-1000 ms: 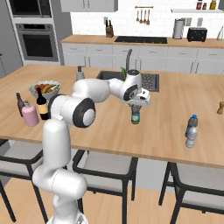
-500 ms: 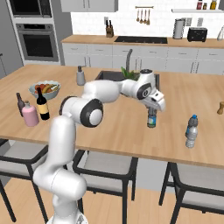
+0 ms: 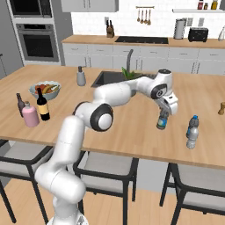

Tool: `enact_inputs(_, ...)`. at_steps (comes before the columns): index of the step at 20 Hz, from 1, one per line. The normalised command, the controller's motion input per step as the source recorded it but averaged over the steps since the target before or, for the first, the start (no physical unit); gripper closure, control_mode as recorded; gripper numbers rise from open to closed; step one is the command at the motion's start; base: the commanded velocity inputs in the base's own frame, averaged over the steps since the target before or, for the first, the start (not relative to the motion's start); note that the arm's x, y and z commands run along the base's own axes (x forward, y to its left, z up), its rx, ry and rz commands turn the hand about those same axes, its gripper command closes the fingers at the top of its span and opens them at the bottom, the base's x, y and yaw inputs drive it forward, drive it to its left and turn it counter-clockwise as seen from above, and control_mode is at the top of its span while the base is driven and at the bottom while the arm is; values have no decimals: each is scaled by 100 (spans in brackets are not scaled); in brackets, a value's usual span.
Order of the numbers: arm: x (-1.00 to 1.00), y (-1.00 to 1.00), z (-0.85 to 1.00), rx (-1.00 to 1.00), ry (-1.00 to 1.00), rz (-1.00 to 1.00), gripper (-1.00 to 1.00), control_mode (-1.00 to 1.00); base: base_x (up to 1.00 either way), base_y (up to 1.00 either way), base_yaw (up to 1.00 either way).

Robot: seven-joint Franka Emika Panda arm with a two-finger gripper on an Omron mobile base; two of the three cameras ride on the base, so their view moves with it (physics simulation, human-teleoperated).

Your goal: Move the plastic bottles in the middle to the plastics group, and the glass bottles in the middle to the glass group.

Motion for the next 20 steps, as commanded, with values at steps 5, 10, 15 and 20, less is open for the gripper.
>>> enact_inputs(5,-14,0,-21,0,-12,-8,100,-100,0,0,0)
enact_inputs(10,-32,0,-50,-1,-18,-11,100,-100,0,0,0)
enact_inputs(15,-54,2,-15,-6,-14,-13,100,-100,0,0,0)
enact_inputs(20,-22,19,4,-12,-11,-17,100,-100,0,0,0)
